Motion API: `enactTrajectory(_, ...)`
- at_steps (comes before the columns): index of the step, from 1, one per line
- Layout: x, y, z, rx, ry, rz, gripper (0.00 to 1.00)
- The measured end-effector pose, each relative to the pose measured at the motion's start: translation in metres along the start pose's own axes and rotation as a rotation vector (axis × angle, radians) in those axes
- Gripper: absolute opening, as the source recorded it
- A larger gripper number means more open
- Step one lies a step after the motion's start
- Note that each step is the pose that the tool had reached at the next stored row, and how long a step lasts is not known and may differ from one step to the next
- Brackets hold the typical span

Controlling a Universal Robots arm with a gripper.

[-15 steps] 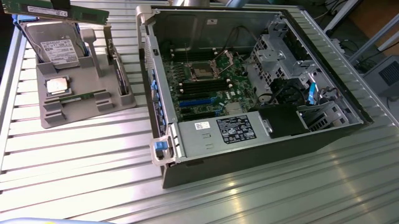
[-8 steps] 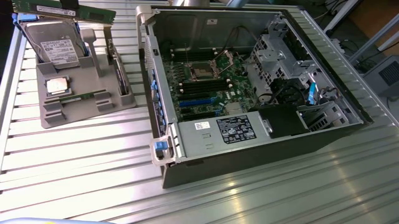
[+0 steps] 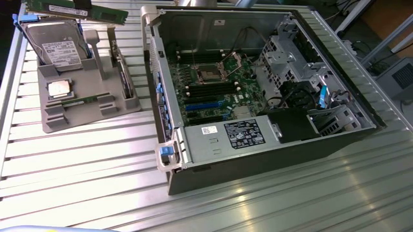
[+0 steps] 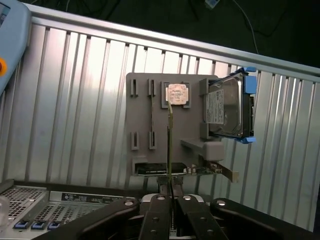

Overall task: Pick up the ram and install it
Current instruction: 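Pick up the ram and move it above insertion slot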

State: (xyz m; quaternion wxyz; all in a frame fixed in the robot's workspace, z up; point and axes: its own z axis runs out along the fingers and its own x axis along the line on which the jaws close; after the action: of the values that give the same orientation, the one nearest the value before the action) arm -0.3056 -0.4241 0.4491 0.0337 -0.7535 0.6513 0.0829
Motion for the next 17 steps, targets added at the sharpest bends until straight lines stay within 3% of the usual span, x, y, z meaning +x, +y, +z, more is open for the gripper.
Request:
enactTrajectory(3, 0.002, -0.0084, -0.0009, -0.0062, -0.008, 0.001, 0.12)
enactTrajectory(17, 0.008, -0.0247, -0.0028, -0.0183, -0.0235, 0.002, 0.12)
